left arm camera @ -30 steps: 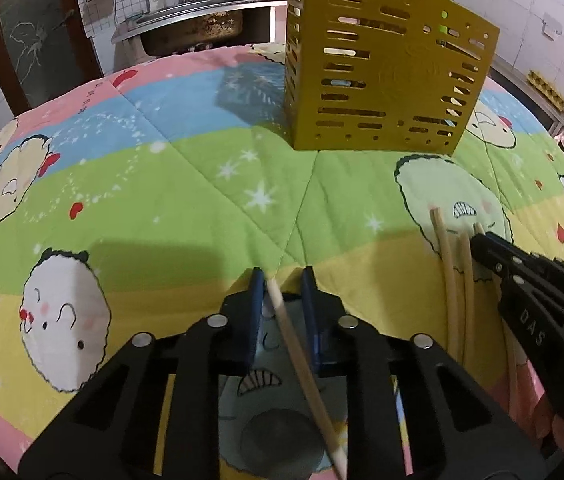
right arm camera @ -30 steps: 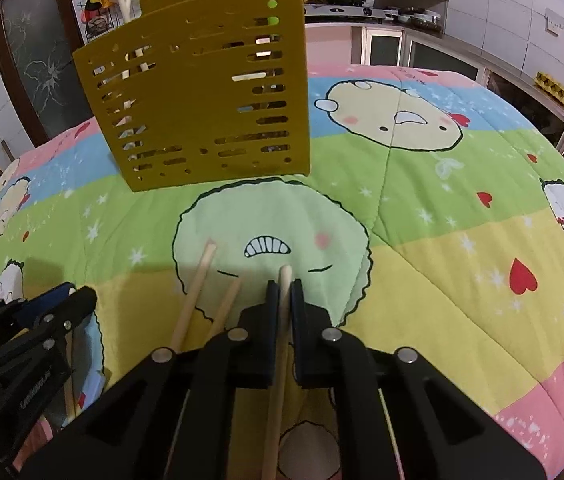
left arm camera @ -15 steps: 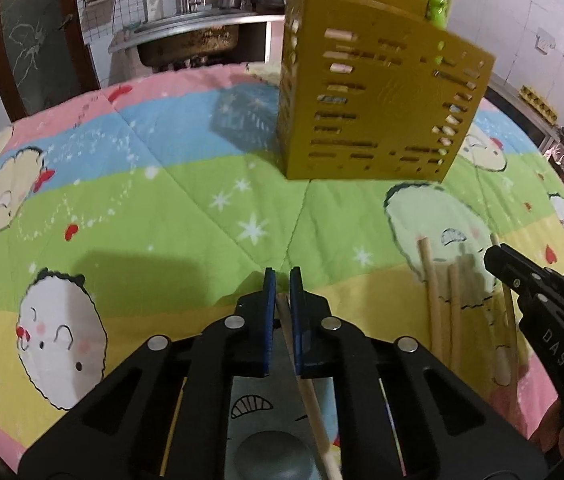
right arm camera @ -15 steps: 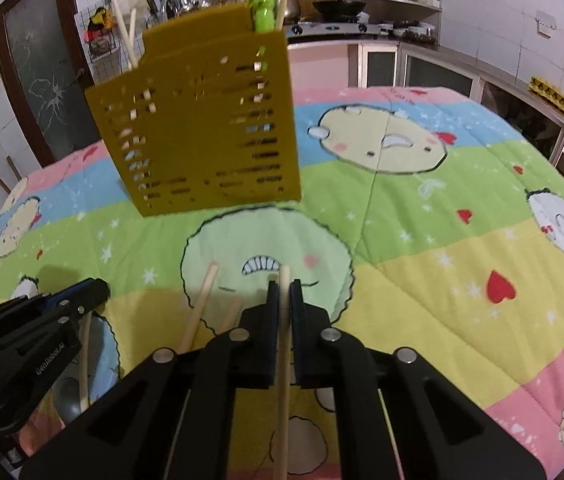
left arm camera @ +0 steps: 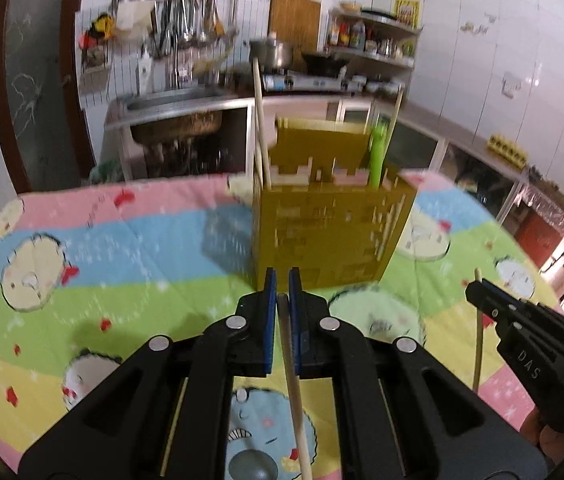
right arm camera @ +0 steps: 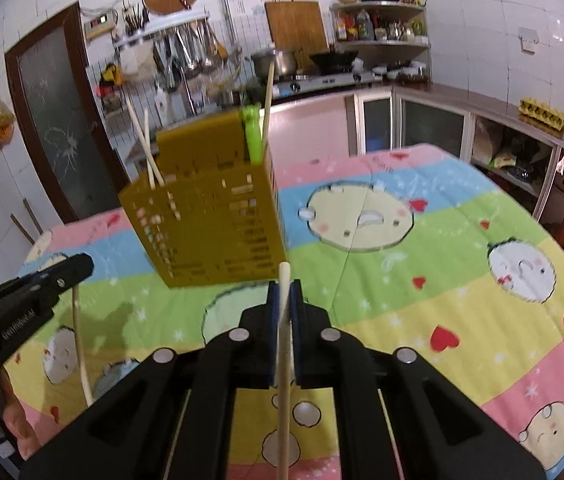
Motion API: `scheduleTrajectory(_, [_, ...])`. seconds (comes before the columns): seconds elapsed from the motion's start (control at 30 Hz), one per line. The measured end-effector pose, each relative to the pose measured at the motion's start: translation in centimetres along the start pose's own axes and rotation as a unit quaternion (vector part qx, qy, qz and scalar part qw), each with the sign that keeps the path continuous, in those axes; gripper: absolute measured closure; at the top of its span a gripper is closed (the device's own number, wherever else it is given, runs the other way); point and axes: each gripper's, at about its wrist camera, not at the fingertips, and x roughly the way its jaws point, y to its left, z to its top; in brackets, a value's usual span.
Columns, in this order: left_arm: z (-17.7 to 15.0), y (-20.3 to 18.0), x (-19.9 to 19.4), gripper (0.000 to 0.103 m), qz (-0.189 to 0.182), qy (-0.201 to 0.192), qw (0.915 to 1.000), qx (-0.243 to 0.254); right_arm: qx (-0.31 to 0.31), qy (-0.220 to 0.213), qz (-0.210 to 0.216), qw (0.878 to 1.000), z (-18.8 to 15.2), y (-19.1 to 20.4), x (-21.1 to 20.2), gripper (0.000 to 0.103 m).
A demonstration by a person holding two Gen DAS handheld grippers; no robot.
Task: Organize utensils
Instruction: 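Close the left tool on its chopstick, then lift both chopsticks over the yellow holder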
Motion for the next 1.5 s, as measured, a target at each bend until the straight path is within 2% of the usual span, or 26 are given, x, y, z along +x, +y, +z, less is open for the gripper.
scheduleTrajectory(0.3, [2.3, -0.2, -5.2, 0.099, 0.000, -0.101, 0.9949, 0.011, -0.024, -0.080, -0.002, 0.997, 1.6, 1.2, -2.7, 0.097])
scheduleTrajectory(0.53, [2.8, -0.6, -6.9, 0.099, 0.002, -0.143, 0.9893, 0.026, -0.035, -0.130, 0.002, 0.991, 2.4, 1.7, -3.4, 0.097])
scheduleTrajectory(0.8, [2.9, -0.3, -6.6, 0.099, 0.003, -0.151, 0.9882, 0.026, -0.051, -0.180, 0.001, 0.982, 3.2, 1.9, -3.1, 0.097])
scheduleTrajectory(1.23, [4.0, -0.2, -7.2, 0.099, -0.012, -0.162, 0.9864, 0.024, -0.041, -0.196, 0.015, 0.980, 4.5, 1.5, -2.0, 0.097])
scheduleTrajectory(1.37, [5.0, -0.3, -7.6, 0.099, -0.012, -0.172, 0.9847, 0.025, -0.044, -0.208, 0.018, 0.977, 5.8, 1.6, -2.3, 0.097])
scheduleTrajectory(1.5, [7.2, -0.1, -8.3, 0.099, -0.031, -0.179, 0.9832, 0.015, -0.034, -0.227, 0.027, 0.973, 8.3, 1.7, -2.8, 0.097])
